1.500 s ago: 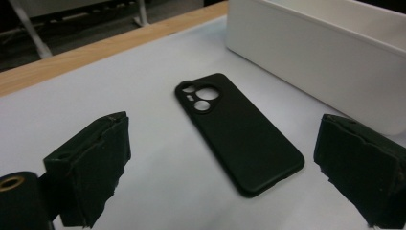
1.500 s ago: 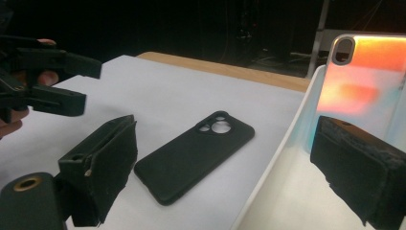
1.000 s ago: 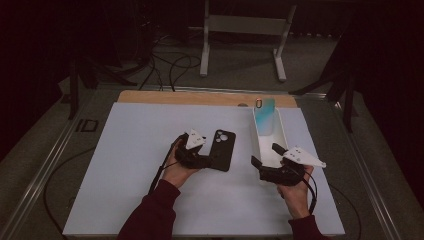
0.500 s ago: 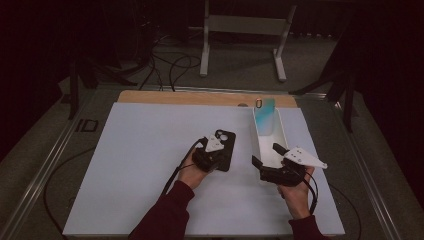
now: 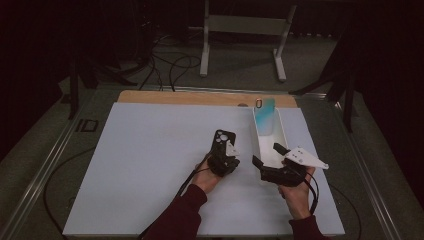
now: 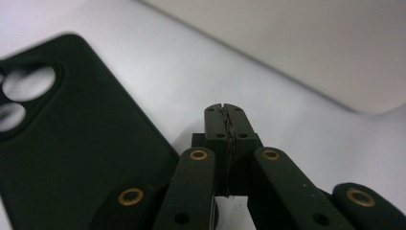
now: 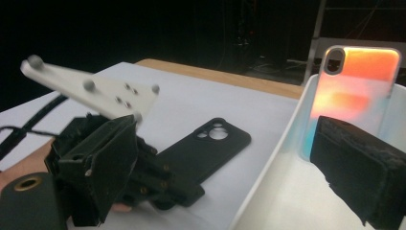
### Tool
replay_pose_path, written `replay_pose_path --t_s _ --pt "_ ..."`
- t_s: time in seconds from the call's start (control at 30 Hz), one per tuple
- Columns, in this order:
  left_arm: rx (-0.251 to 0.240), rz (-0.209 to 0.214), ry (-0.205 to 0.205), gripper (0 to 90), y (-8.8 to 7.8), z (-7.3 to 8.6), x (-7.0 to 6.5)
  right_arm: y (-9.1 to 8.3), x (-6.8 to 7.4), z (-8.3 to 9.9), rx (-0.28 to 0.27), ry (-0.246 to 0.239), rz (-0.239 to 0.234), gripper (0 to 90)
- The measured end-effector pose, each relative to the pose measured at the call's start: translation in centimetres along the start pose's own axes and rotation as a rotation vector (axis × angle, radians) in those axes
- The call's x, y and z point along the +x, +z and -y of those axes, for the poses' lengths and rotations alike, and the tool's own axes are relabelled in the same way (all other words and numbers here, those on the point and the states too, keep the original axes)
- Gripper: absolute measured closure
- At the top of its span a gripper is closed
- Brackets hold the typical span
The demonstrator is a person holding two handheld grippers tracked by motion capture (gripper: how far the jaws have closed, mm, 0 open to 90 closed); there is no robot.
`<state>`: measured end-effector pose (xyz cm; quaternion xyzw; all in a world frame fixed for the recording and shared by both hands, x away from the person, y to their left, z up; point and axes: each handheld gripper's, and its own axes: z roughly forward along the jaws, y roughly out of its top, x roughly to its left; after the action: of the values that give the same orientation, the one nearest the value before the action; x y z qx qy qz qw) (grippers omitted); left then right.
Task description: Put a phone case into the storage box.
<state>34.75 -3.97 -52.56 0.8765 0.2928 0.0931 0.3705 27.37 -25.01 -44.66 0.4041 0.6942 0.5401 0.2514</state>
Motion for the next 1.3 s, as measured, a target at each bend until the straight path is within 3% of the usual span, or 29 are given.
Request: replay_pose_path --t_s 0.23,0.4,0.57,0.77,0.93,1.03,1.3 --pt "0.046 -0.05 -0.009 90.0 -0.4 0.5 0.4 -0.1 -0.1 0.0 -0.001 0.003 0.004 8.7" --pt "0.051 -0.08 -0.029 90.0 -1.2 1.2 1.6 0.0 -0.1 0.1 0.002 0.002 0.003 8.7" --pt "0.059 -0.116 -0.065 90.0 -2.5 2.2 3.5 0.0 -0.2 0.1 0.005 0.006 0.002 8.7" --pt "0.054 -0.121 -0.091 90.0 -3.2 2.9 4.6 0.1 -0.2 0.2 0.004 0.008 0.002 8.7" --pt "0.025 -0.08 -0.094 89.8 -3.5 3.0 4.8 0.2 -0.2 0.2 0.012 0.005 -0.001 8.7" --pt "-0.016 -0.066 -0.099 88.0 -4.3 2.9 4.8 0.1 -0.3 0.2 0.011 0.006 0.003 8.7" --pt "-0.142 -0.044 -0.091 74.3 -8.9 2.7 5.2 0.0 -0.4 0.1 0.005 0.008 0.003 8.7"
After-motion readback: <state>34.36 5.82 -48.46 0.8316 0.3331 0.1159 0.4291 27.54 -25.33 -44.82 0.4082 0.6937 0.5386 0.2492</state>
